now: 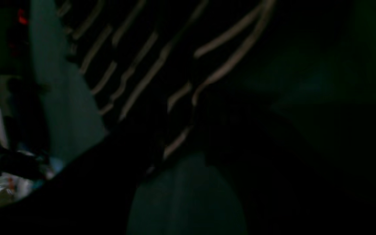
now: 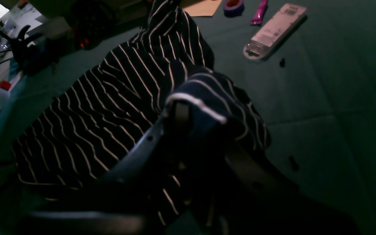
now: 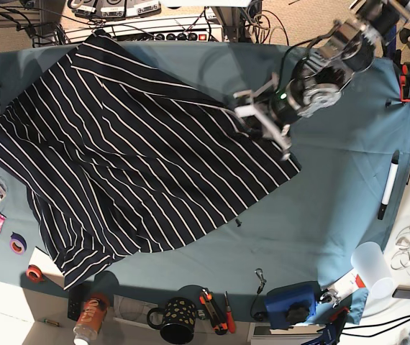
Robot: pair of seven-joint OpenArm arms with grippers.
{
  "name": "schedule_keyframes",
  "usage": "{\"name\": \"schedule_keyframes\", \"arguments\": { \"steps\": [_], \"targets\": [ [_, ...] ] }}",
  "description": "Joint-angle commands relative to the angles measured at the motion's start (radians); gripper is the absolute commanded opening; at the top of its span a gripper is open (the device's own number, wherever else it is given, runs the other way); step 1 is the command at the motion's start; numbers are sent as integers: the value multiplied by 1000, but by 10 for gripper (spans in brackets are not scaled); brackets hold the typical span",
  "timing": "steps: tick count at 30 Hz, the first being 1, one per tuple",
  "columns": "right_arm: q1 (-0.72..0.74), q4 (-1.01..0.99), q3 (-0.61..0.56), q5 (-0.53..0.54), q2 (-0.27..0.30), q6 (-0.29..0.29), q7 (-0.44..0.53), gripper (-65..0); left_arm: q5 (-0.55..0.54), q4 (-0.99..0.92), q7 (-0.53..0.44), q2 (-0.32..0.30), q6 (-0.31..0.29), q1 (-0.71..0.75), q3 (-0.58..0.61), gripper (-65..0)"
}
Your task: Layout the t-shirt on the table in an organized manner, then fold the t-shirt properly
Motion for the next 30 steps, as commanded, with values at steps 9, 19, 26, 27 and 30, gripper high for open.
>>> {"name": "schedule_keyframes", "arguments": {
  "steps": [9,19,26,27,30],
  "targets": [
    [-6,13,-108,31,27,1,28,-650,-46,-101,132,13,136,-40,31,-650],
    [-8,14,-509,31,16,1,28,-650,-89,-108,248,-75,312,-145,31,-650],
    [-8,14,-759,31,-89,1,28,-650,-243,-310,75,-98,181,-317,-85,-650],
    [-8,14,-795,31,-102,1,28,-650,-254,-351,47,-97,161,-343,-104,-650],
    [-7,14,-895,31,-144,1,28,-650,-257,-465,-30,-98,134,-415,-143,-650]
  ]
}}
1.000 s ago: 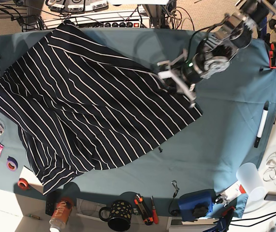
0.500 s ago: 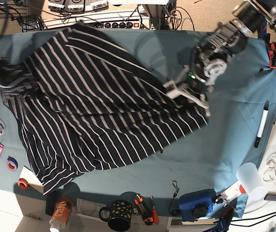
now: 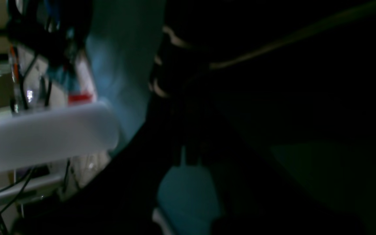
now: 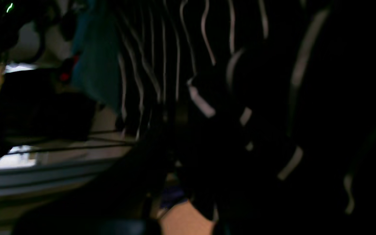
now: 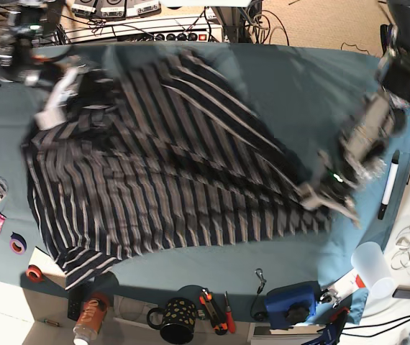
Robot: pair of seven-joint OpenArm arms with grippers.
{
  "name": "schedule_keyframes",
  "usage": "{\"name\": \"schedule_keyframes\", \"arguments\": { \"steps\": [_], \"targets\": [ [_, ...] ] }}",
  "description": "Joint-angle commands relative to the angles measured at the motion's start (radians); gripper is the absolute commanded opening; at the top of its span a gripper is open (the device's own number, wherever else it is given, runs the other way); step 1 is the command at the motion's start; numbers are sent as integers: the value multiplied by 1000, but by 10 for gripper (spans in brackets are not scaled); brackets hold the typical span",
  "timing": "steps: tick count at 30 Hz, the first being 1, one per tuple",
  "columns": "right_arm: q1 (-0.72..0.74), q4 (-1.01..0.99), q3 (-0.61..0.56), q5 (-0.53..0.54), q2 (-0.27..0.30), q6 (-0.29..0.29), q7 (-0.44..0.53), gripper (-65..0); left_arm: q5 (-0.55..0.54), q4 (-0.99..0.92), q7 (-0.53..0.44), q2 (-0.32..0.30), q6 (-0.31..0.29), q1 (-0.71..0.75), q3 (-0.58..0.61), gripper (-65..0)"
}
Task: Layout the t-shirt on the table in an organized manner, then fold the t-shirt properly
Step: 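Lay the shirt down and release it with both grippers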
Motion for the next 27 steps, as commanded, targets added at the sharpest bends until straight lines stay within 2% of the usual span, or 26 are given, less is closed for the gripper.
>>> {"name": "schedule_keyframes", "arguments": {
  "steps": [1,4,6,10,13,14,15,19,20,27],
  "targets": [
    [5,14,-23,27,-2,3,15,-650,5,-18,-26,-13,23,-52,-16,-650],
    [9,14,-107,-5,-48,3,15,-650,5,-92,-75,-4,23,-114,-15,-650],
    [11,14,-156,-53,-75,3,15,-650,-13,-126,-74,5,23,-148,-15,-650],
    [18,14,-220,-134,-100,3,15,-650,-143,-135,-23,6,30,-158,-15,-650],
    [22,14,-225,-148,-98,3,15,-650,-191,-135,21,6,31,-151,-15,-411],
    [25,14,-225,-149,-95,3,15,-650,-190,-135,37,6,31,-151,-15,-361],
    [27,14,-225,-148,-93,3,15,-650,-190,-134,60,6,37,-151,-15,-348],
    [27,14,-221,-148,-91,3,15,-650,-190,-124,213,3,219,-151,-15,-349],
    [27,14,-219,-148,-91,3,15,-650,-190,-109,245,-2,241,-150,-15,-349],
    [27,14,-168,-148,-92,3,15,-650,-247,125,412,-51,238,-108,-16,-350]
  ]
}}
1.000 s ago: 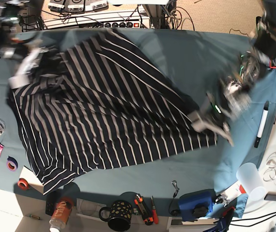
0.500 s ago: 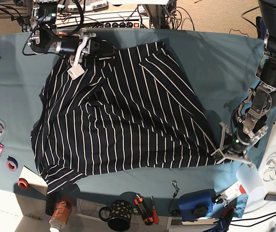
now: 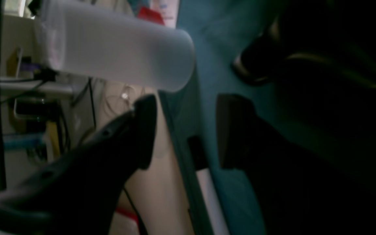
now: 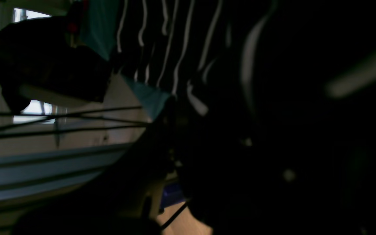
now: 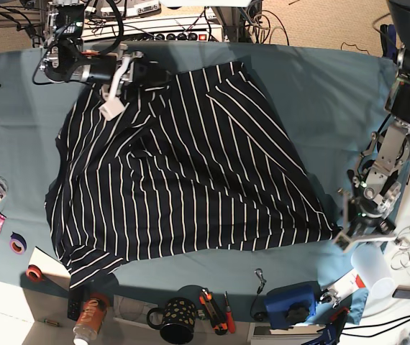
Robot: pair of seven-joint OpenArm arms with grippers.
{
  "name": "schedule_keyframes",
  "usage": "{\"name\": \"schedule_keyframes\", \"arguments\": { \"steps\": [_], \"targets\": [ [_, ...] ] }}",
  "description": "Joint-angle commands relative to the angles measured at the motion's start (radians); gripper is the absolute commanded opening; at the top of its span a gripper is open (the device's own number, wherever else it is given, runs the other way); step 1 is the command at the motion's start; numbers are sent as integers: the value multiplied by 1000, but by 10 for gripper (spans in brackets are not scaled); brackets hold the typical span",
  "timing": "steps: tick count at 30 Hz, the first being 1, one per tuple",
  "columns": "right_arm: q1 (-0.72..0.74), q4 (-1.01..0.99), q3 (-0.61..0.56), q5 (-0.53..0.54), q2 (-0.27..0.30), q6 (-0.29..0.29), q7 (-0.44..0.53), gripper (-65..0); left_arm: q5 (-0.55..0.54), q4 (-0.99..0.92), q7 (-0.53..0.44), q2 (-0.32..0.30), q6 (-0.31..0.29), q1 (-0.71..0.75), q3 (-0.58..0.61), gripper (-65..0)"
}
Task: Layout the t-shirt on the table in an organized manner, then fold the t-shirt properly
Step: 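Lay the shirt down and release it with both grippers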
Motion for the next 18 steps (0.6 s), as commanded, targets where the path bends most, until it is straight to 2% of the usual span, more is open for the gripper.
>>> {"name": "schedule_keyframes", "arguments": {
  "steps": [1,7,10,13,17,18],
  "targets": [
    [3,13,24,26,13,2,14,-650,0,66,12,-21,8,-8,-11,-349],
    [3,13,162,26,13,2,14,-650,-29,455,126,-21,-23,187,-11,-350],
    [3,13,206,26,13,2,14,-650,-50,622,166,-21,-82,311,-11,-350],
    [3,13,216,26,13,2,14,-650,-97,707,161,-20,-118,423,-10,-350],
    [3,13,216,26,13,2,14,-650,-154,716,156,-6,-160,530,-10,-350],
    [3,13,216,26,13,2,14,-650,-161,716,150,-6,-186,554,-10,-350]
  ]
}}
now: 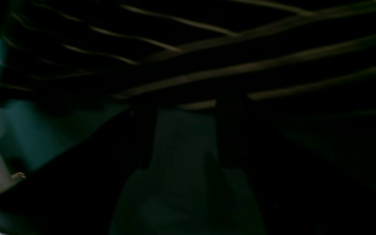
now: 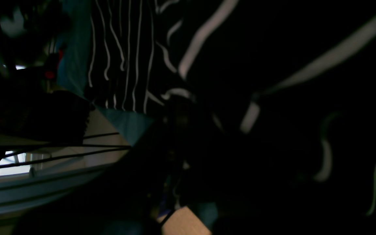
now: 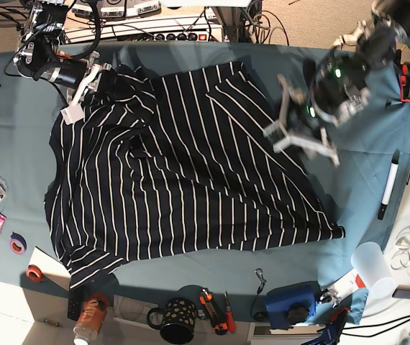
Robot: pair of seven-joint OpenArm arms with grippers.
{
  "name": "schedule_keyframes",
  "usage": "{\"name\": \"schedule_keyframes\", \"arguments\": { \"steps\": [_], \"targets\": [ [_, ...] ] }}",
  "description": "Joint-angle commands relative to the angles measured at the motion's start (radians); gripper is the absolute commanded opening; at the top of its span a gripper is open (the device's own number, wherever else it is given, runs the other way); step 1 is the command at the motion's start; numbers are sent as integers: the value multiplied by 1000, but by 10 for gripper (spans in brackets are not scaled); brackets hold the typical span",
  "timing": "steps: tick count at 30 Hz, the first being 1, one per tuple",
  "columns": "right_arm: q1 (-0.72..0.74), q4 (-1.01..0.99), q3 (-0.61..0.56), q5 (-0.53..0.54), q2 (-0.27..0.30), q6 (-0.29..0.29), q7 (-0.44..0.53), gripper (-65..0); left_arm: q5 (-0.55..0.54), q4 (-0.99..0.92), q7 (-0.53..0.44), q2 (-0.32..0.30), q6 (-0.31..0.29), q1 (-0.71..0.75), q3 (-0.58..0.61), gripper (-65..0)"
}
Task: Layout the t-shirt on the table in an organized manner, then fold the t-shirt properly
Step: 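Lay the shirt down and release it with both grippers, then grasp the shirt collar edge with the left gripper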
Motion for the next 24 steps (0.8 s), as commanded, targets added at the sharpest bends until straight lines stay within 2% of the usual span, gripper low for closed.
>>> {"name": "schedule_keyframes", "arguments": {
  "steps": [1,3,5,8,10,12,14,17,20,24],
  "targets": [
    [3,14,6,26,14,1,16,-650,2,16,-24,-8,-33,14,-7,-350],
    [3,14,6,26,14,1,16,-650,10,16,-58,-8,-106,49,-7,-350],
    [3,14,6,26,15,1,16,-650,45,16,-123,-8,-215,72,-7,-350],
    [3,14,6,26,14,1,16,-650,172,16,-270,-8,-396,84,-7,-350],
    [3,14,6,26,14,1,16,-650,253,16,-367,-8,-459,82,-7,-350],
    [3,14,6,26,14,1,16,-650,277,16,-411,-8,-460,82,-7,-350],
    [3,14,6,26,14,1,16,-650,275,16,-413,-8,-459,83,-6,-350],
    [3,14,6,26,14,1,16,-650,231,17,-399,-8,-411,82,-6,-350],
    [3,14,6,26,14,1,16,-650,112,46,-309,6,-336,82,-6,-349],
    [3,14,6,26,14,1,16,-650,-23,100,-179,58,-295,83,-6,-349]
  ]
}}
